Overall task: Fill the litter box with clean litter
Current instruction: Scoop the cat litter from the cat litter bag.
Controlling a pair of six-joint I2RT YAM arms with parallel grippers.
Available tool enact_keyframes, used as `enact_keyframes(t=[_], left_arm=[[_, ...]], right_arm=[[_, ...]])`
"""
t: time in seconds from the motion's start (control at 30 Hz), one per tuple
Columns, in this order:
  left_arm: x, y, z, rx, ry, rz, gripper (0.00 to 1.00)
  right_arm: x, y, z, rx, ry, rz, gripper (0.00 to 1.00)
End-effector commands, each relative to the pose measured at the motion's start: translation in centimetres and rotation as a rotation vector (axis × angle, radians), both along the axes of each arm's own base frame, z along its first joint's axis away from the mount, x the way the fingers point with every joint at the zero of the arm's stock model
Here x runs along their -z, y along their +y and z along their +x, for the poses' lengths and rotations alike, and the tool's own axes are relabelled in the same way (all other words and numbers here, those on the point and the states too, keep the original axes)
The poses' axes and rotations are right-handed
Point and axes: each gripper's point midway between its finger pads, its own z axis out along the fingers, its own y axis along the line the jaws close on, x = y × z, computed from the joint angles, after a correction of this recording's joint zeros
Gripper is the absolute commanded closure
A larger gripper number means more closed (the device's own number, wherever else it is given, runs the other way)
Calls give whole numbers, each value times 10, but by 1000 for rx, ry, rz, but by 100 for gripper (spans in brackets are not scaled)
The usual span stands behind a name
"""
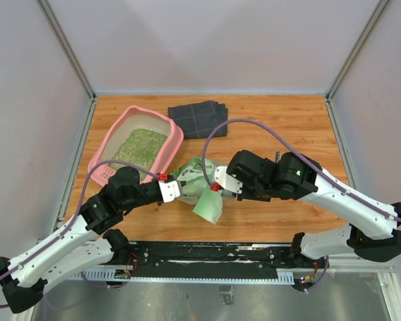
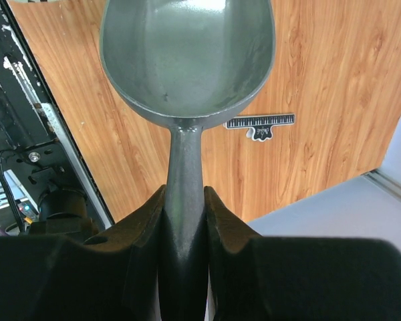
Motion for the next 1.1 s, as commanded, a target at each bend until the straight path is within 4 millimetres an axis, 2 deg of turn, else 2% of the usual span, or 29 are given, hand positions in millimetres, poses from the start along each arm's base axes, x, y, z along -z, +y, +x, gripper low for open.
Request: enact_keyframes(t=[0.0,0.17,0.27,0.37,0.47,0.53,0.6,0.67,0.73,0.8,0.9,0.97,1.07], left_arm=[[-10,-2,-3,23,-32,-11,100],[-10,-1,0,11,-79,-57,100],[-1,2,10,-61,-53,-78,100],[13,1,17,-108,19,-50,100],[16,0,20,-123,19,-64,100],[17,1,22,-132,5,-72,100],[16,5,25,-156,-3,-62,100],[9,8,27,-170,-12,-64,100],[0,9,24,-164,-16,-86,100],[-11,5,14,-112,-15,-120,100],[-36,-4,-6,-8,-13,-211,100],[-51,-9,-18,59,-15,-269,100],[-57,-12,-25,93,-12,-294,100]], right_arm=[[4,18,10,-52,-47,4,99],[19,42,41,-54,-13,70,99],[27,46,61,-48,-29,91,99],[37,48,68,-62,16,48,99],[46,55,74,-42,66,5,99],[39,67,73,-40,89,52,99],[22,78,66,-57,101,147,99],[3,82,57,-76,101,238,99],[-11,74,47,-66,84,290,99],[-19,57,41,-23,56,297,99],[-17,33,29,31,44,274,99],[-14,26,23,48,50,265,99],[-15,19,20,103,48,260,99]])
